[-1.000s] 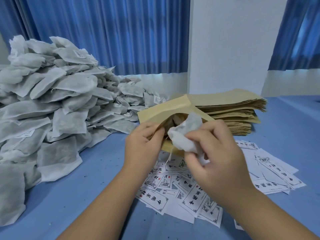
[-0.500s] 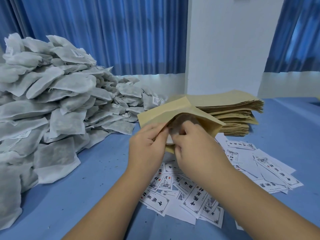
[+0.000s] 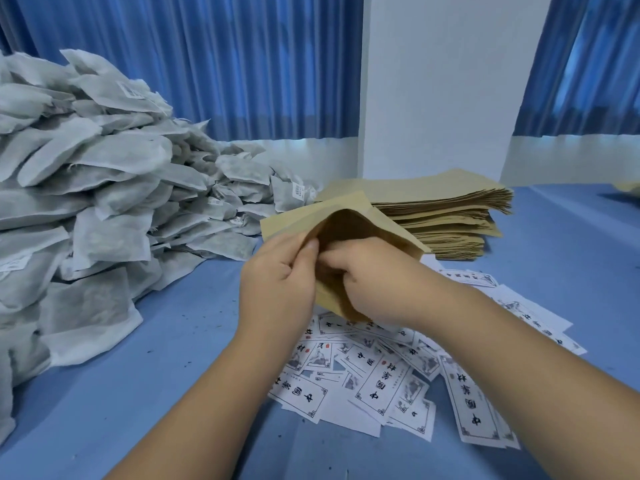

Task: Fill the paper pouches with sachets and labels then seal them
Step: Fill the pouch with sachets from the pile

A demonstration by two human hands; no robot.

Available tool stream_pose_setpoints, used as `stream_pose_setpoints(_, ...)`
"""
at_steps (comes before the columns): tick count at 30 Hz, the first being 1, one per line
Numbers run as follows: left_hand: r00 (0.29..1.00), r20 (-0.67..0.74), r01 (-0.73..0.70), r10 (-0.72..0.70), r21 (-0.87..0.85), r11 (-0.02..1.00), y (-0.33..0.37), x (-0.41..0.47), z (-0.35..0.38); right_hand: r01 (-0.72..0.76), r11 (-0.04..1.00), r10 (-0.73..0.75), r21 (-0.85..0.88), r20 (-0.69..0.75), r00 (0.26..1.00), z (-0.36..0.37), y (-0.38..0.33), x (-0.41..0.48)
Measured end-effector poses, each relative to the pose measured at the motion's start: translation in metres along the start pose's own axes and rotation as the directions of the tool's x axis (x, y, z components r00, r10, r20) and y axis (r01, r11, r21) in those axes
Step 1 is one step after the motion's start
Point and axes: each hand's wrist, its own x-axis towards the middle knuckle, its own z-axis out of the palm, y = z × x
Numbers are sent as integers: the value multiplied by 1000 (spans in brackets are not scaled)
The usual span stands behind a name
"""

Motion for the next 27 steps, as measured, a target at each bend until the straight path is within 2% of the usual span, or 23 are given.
stream_pose_setpoints(2,1000,3,21,-21,2,1000,-1,1,1,169,981,-155,98,-134,979,-5,-2,-20)
stream_pose_setpoints(4,998,8,64,-63,-18,998,-2,1,1,209,962,-169,175,-222,960,-9,3,-41)
stream_pose_setpoints(6,994,9,111,-110,-60,992,-3,2,1,174,950,-104,259,-262,959,-10,12,-63)
stream_pose_setpoints(9,992,3,127,-127,-83,988,-7,2,0,10,928,65,373,-189,980,-6,32,-86)
stream_pose_setpoints(11,990,7,138,-137,-71,988,-7,2,-1,-120,935,148,335,-60,987,-3,47,-97)
stream_pose_setpoints(13,990,17,143,-142,-64,988,-7,2,-2,-133,952,126,276,41,991,0,54,-104)
stream_pose_setpoints(16,991,28,130,-129,-63,990,-6,1,-2,-3,968,-34,252,143,989,5,47,-105)
stream_pose_setpoints(19,995,37,97,-96,-23,995,-7,0,-1,134,983,-161,129,236,958,14,38,-101)
stream_pose_setpoints(21,994,43,96,-96,-14,995,-7,0,-1,171,983,-184,72,257,949,17,34,-99)
stream_pose_setpoints(27,995,51,82,-81,-5,997,-2,-2,-2,288,946,-258,-146,198,946,21,26,-102)
